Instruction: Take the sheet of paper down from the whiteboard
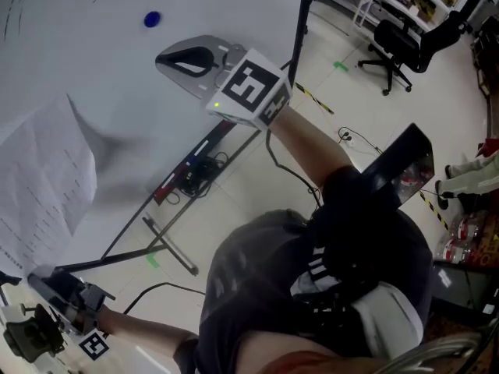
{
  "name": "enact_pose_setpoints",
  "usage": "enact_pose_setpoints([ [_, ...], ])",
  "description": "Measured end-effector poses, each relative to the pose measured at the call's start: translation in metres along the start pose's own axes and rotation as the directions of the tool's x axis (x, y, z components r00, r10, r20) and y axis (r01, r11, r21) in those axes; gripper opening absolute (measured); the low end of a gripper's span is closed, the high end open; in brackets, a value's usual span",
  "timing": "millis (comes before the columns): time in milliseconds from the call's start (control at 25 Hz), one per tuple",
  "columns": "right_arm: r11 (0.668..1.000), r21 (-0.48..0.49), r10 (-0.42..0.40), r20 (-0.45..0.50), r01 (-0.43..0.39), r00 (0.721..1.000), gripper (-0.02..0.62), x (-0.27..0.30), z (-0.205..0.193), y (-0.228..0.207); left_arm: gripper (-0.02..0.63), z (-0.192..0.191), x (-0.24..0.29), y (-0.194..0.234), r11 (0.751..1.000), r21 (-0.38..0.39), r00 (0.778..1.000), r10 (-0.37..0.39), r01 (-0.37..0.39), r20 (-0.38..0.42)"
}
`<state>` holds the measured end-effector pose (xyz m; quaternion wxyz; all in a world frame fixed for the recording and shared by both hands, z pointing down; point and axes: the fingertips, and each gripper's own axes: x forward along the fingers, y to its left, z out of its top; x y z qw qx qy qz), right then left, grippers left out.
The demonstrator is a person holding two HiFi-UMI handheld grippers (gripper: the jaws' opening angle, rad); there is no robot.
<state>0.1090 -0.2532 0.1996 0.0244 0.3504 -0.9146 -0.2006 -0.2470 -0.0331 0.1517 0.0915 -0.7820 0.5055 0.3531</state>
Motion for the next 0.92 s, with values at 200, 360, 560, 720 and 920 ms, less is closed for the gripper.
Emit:
enact_pose_setpoints([
  [200,0.994,0.058,0.097,0.005,-0.097,0.995,0.0,-0.022,-0.013,0.001,0.005,0.001,-0.003,-0.071,0.997,0.069,0.997,-0.032,0.037,-0.063],
  [360,0.979,0.116,0.17,0.006,-0.169,0.986,0.0,-0.042,-0.029,-0.018,0.005,-0.005,0.011,-0.131,0.996,0.042,0.995,-0.07,0.073,-0.071],
  [560,0.929,0.242,0.284,0.013,-0.279,0.959,0.0,-0.014,-0.048,-0.009,0.005,-0.011,0.034,-0.15,0.997,0.014,0.983,-0.075,0.078,-0.169],
  [720,0.89,0.312,0.356,-0.024,-0.331,0.934,0.0,0.015,-0.089,0.044,0.005,-0.029,0.008,-0.132,0.997,-0.036,0.969,-0.071,0.064,-0.236],
  [920,0.853,0.343,0.427,-0.028,-0.393,0.904,0.0,-0.154,-0.208,0.049,0.005,-0.158,-0.073,-0.294,0.997,0.031,0.957,-0.053,0.064,-0.285],
])
